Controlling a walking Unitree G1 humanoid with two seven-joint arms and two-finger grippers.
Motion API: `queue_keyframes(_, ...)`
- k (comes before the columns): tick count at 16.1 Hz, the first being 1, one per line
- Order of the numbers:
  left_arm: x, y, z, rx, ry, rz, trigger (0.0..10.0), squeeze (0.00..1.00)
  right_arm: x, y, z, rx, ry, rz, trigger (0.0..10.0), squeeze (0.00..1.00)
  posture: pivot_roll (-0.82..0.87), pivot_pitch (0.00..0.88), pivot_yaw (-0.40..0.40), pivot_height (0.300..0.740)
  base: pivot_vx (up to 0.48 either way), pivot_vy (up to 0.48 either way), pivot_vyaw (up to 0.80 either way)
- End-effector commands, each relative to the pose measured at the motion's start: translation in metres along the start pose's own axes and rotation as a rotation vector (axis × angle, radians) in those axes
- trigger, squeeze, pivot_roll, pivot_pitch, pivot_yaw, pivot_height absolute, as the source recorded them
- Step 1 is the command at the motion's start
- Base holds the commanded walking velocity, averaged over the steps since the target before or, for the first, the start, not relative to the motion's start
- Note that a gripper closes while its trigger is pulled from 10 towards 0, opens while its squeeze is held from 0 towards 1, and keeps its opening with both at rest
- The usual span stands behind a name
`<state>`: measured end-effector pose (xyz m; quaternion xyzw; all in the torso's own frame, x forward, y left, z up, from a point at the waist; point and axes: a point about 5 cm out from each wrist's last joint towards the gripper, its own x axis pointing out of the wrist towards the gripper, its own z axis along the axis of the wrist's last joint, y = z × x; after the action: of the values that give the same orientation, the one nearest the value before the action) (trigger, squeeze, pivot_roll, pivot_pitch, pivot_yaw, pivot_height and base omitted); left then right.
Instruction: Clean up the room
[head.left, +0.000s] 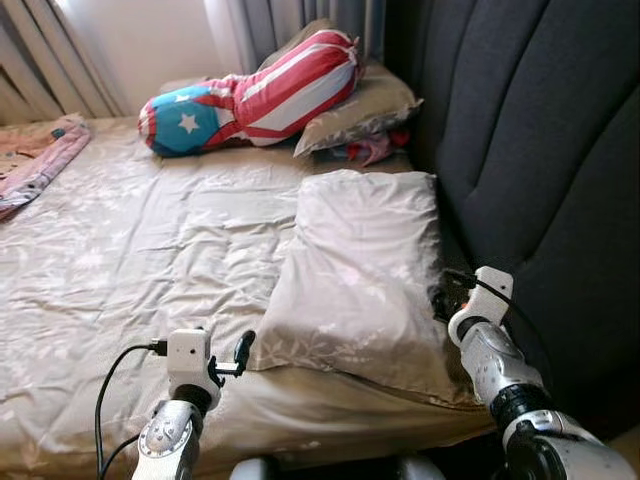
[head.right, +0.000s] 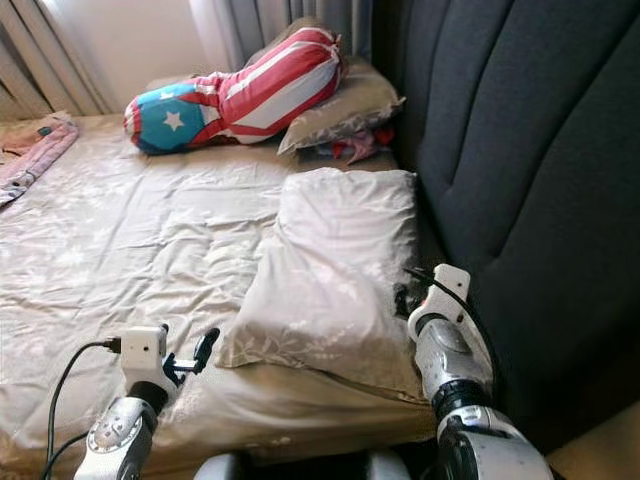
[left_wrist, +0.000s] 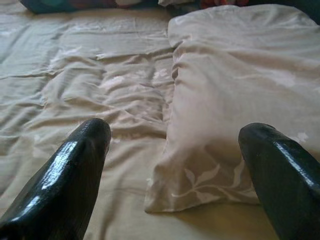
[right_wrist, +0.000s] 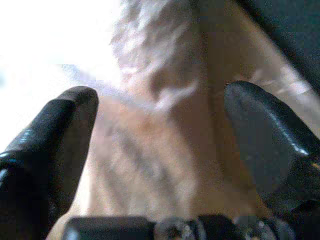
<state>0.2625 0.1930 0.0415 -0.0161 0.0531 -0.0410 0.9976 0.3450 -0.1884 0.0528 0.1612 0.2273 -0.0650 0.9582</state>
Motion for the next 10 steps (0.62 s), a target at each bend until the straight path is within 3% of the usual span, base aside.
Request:
queue_keyframes(1,-0.005,0.003,-0.002,0.006,0.022,-0.005,10.0,0.00,0.001,0.002,-0.004,-0.010,0.050,0.033,10.0,1.00,-0.03,0.070,0.045,0.626,0.000,0.000,0.00)
queue_keyframes(3,-0.010,0.002,-0.004,0.010,0.036,-0.009,10.0,0.00,-0.002,-0.006,-0.019,-0.056,0.121,0.015,10.0,1.00,-0.03,0.077,0.048,0.626,0.000,0.000,0.00)
queue_keyframes(7,-0.016,0.005,-0.004,0.016,0.047,-0.007,10.0,0.00,-0.007,-0.018,-0.039,-0.050,0.165,-0.001,10.0,1.00,-0.02,0.095,0.053,0.626,0.000,0.000,0.00)
queue_keyframes(8,-0.019,0.006,-0.004,0.017,0.051,-0.008,10.0,0.00,-0.008,-0.020,-0.041,-0.042,0.165,-0.002,10.0,0.08,-0.02,0.102,0.056,0.626,0.000,0.000,0.00)
queue_keyframes(9,-0.021,0.006,-0.004,0.020,0.057,-0.012,10.0,0.00,-0.009,-0.021,-0.044,-0.017,0.174,-0.008,10.0,0.00,-0.01,0.106,0.058,0.626,0.000,0.000,0.00)
queue_keyframes(10,-0.023,0.006,-0.004,0.022,0.059,-0.015,10.0,0.00,-0.009,-0.020,-0.047,0.011,0.182,0.011,10.0,0.00,-0.01,0.115,0.060,0.626,0.000,0.000,0.00)
